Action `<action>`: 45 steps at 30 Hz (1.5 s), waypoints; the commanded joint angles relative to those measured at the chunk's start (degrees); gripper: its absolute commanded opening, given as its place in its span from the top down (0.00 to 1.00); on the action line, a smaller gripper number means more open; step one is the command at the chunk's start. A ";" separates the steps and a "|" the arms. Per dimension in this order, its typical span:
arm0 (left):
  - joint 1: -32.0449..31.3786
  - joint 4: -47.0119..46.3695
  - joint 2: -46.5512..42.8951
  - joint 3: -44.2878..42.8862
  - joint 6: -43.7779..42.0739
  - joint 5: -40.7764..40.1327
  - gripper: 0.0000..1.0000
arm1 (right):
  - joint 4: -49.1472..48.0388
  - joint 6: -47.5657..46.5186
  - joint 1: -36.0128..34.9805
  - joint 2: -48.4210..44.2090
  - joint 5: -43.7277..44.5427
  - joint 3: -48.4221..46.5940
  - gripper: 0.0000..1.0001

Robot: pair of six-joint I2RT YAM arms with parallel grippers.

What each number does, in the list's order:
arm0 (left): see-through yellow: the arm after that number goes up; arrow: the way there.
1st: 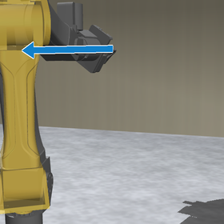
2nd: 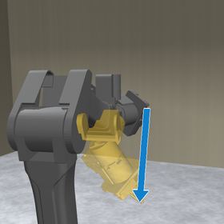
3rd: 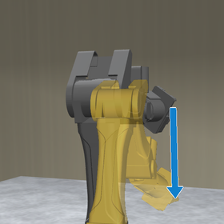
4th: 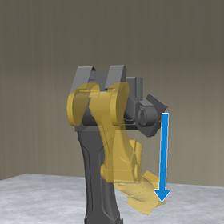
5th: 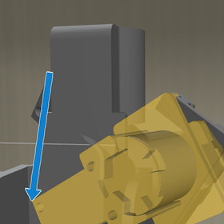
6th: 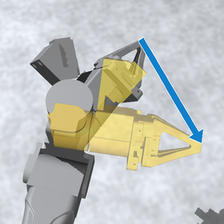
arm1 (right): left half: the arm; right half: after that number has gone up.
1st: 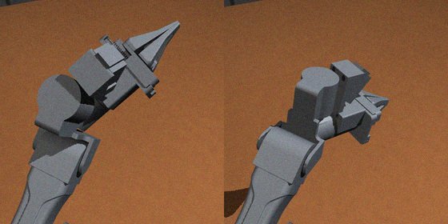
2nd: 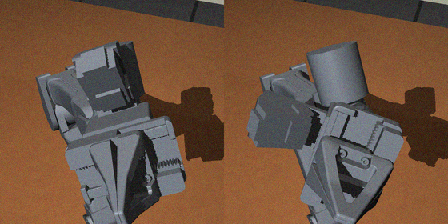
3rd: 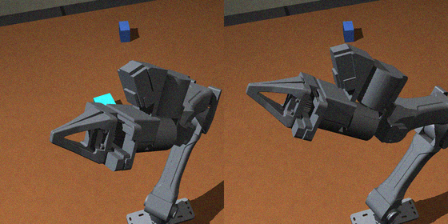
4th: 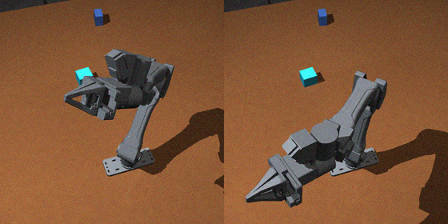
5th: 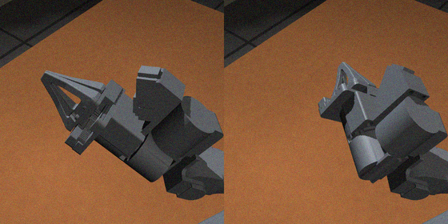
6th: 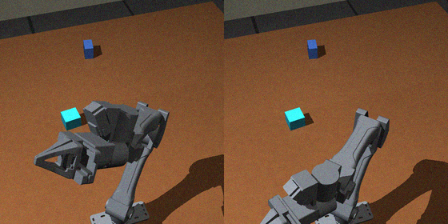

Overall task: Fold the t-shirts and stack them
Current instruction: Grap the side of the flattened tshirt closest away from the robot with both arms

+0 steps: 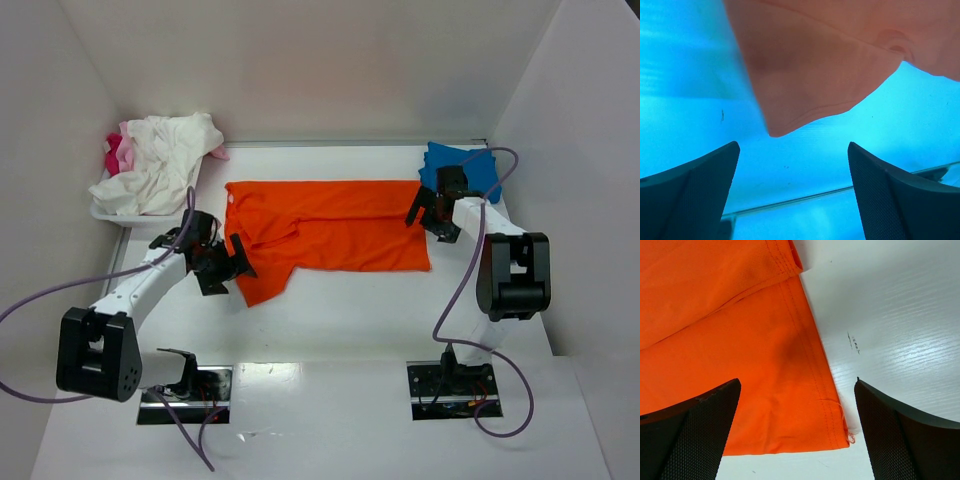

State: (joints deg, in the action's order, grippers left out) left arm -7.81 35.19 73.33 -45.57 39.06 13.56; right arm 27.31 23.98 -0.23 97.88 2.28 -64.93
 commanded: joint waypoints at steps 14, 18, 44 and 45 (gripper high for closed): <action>-1.32 -9.94 1.37 7.78 13.58 -7.08 0.15 | -0.15 3.88 0.05 -1.71 -0.35 2.96 0.00; -3.34 -10.76 3.02 6.75 13.58 -13.19 0.17 | 0.03 5.98 0.05 -3.93 -0.35 3.70 0.00; -9.15 -15.59 8.08 6.53 15.96 -22.61 0.92 | 6.61 13.48 0.05 -11.05 1.61 9.74 0.07; -9.15 -15.33 7.53 6.29 15.96 -22.61 0.94 | 6.92 14.20 0.05 -11.31 1.32 10.25 0.09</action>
State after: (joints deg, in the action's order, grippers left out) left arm -16.71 18.87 81.09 -38.68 54.35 -7.90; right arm 31.40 35.67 -0.23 89.23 2.71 -56.28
